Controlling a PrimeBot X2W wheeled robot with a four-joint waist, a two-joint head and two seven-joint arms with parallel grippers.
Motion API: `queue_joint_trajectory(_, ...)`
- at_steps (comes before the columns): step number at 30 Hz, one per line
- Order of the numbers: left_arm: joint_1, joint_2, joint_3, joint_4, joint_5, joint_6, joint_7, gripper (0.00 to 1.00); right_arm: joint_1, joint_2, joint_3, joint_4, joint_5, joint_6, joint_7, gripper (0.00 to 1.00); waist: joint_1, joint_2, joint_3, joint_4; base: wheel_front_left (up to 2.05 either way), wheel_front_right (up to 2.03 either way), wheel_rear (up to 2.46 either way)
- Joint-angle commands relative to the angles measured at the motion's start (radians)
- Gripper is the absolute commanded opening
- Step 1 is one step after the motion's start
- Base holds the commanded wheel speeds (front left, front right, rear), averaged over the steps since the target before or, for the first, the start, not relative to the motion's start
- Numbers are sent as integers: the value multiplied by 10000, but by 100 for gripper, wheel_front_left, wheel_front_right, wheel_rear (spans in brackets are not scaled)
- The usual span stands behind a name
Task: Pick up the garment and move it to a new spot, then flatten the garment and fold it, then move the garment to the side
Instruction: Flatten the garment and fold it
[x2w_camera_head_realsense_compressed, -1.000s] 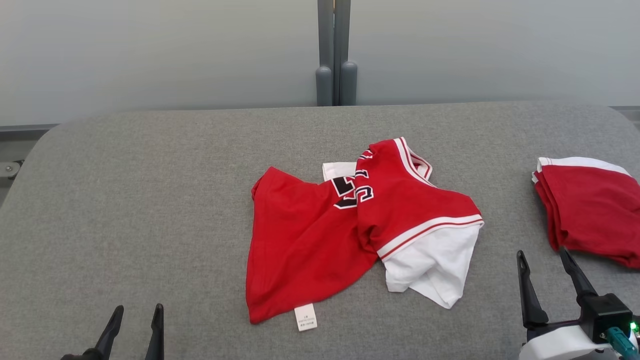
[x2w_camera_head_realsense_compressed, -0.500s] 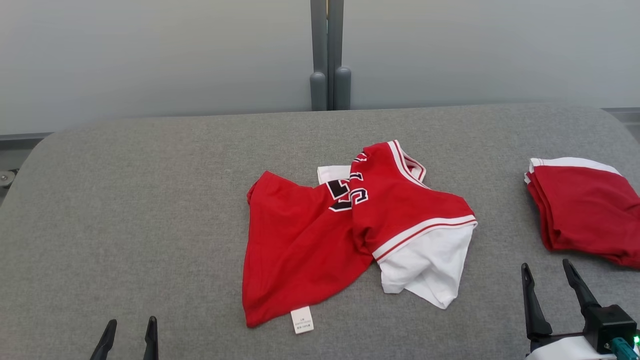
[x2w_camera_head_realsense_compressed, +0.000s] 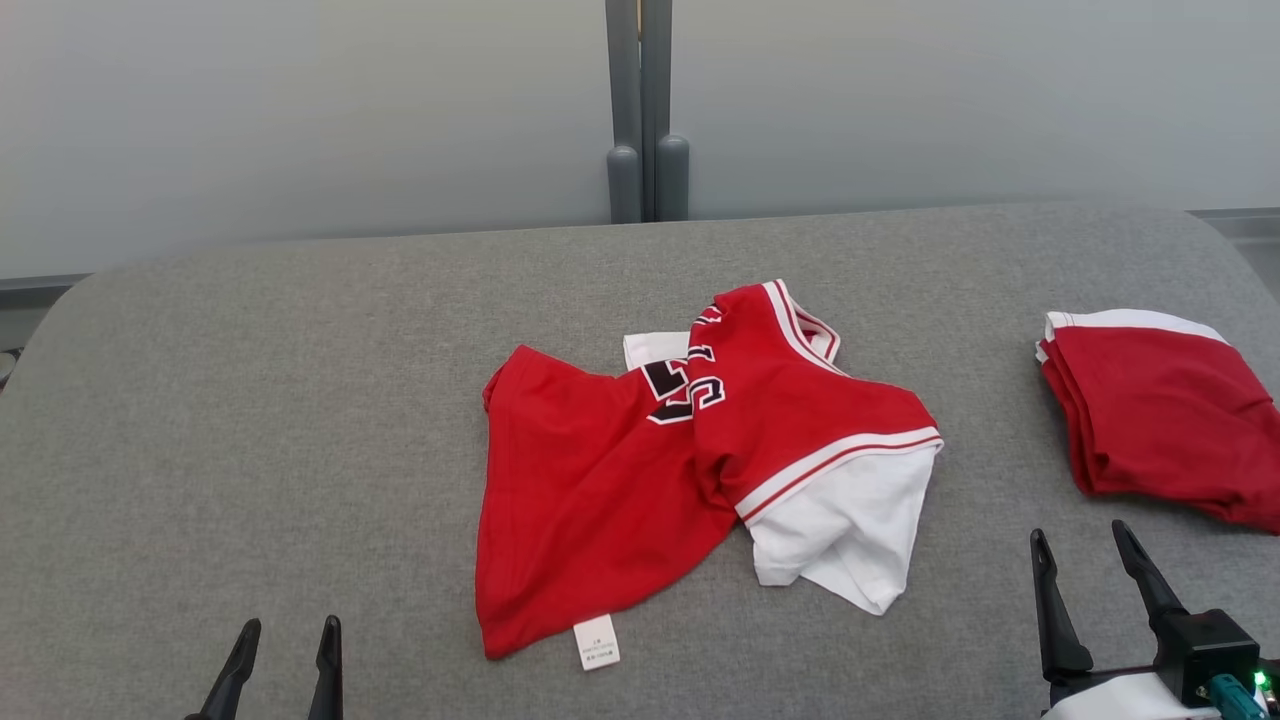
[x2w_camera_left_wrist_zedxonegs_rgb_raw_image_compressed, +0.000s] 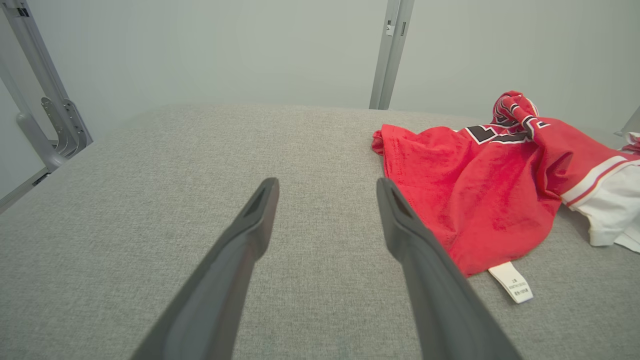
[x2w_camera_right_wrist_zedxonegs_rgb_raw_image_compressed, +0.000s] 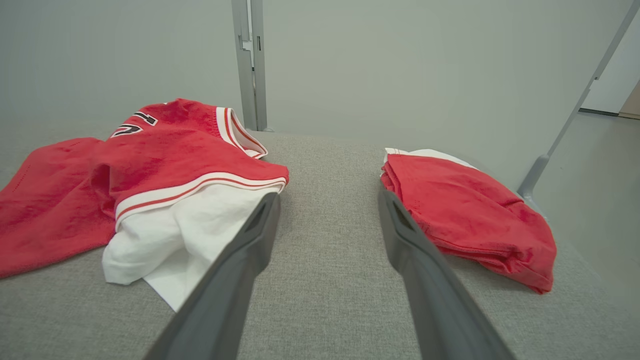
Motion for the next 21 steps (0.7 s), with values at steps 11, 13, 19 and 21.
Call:
queue_joint_trajectory(11,-249,202,-219,13,-205,-24,-24,100,-159,-6,179,125,104,-17,0,100,0,0,-29,-240,0,0,0)
queue_joint_trajectory(13,-259,200,-228,31,-210,-25,-24,100,-165,-3,226,119,181,-17,0,100,0,0,-29,-280,0,0,0)
queue_joint_trajectory(19,-321,287,-271,-51,-135,-25,-24,100,-466,-3,641,-165,559,-17,0,100,0,0,-33,-430,0,0,0)
queue_joint_trajectory(21,-339,403,-438,31,-64,-26,42,100,-598,-1,973,-83,800,-17,0,100,0,0,-12,-462,0,0,0)
